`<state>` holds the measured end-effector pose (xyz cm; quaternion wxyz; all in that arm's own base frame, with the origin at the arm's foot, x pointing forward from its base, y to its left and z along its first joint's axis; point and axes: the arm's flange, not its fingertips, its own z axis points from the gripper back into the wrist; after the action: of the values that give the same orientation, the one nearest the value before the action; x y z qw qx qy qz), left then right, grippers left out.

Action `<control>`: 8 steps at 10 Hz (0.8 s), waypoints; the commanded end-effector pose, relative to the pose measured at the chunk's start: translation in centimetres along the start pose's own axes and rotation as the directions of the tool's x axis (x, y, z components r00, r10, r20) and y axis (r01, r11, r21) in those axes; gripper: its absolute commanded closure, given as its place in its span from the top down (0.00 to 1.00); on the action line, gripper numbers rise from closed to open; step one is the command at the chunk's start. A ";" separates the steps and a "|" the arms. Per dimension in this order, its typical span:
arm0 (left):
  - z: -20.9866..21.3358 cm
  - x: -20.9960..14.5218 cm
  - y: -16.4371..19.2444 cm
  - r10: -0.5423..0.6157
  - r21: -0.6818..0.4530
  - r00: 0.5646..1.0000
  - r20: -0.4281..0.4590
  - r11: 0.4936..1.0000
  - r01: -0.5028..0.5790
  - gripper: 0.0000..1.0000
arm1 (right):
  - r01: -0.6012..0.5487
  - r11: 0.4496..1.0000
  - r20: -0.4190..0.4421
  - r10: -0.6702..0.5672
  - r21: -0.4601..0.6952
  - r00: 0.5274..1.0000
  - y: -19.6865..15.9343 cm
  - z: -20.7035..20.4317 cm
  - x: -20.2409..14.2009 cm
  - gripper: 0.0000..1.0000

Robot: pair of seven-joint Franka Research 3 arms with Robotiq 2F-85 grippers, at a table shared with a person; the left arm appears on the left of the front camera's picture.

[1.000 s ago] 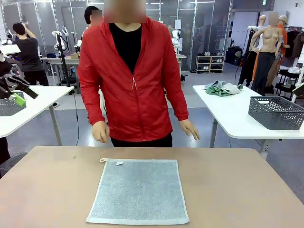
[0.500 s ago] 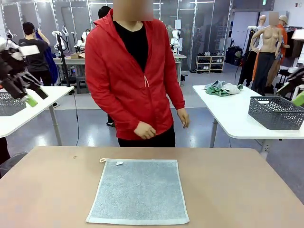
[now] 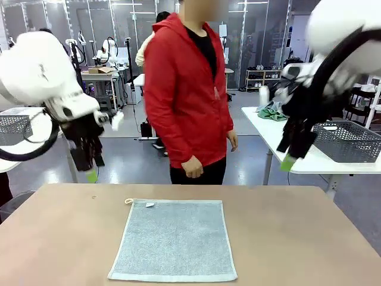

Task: Fold the towels and place them in the basket.
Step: When a person lays out a Towel with hook on the table, fold it in half twice.

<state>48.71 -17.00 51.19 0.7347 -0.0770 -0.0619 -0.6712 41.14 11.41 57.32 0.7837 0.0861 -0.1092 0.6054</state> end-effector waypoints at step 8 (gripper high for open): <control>-4.0 -1.4 -2.2 -0.012 0.040 0.993 -0.119 0.999 0.017 1.00 | 0.007 1.000 -0.096 -0.007 -0.008 0.995 1.1 -6.0 1.7 1.00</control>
<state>46.21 -16.48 46.75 0.7325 -0.0198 -0.0324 -0.6797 41.05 14.91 51.73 0.7884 0.0603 -0.0742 0.6077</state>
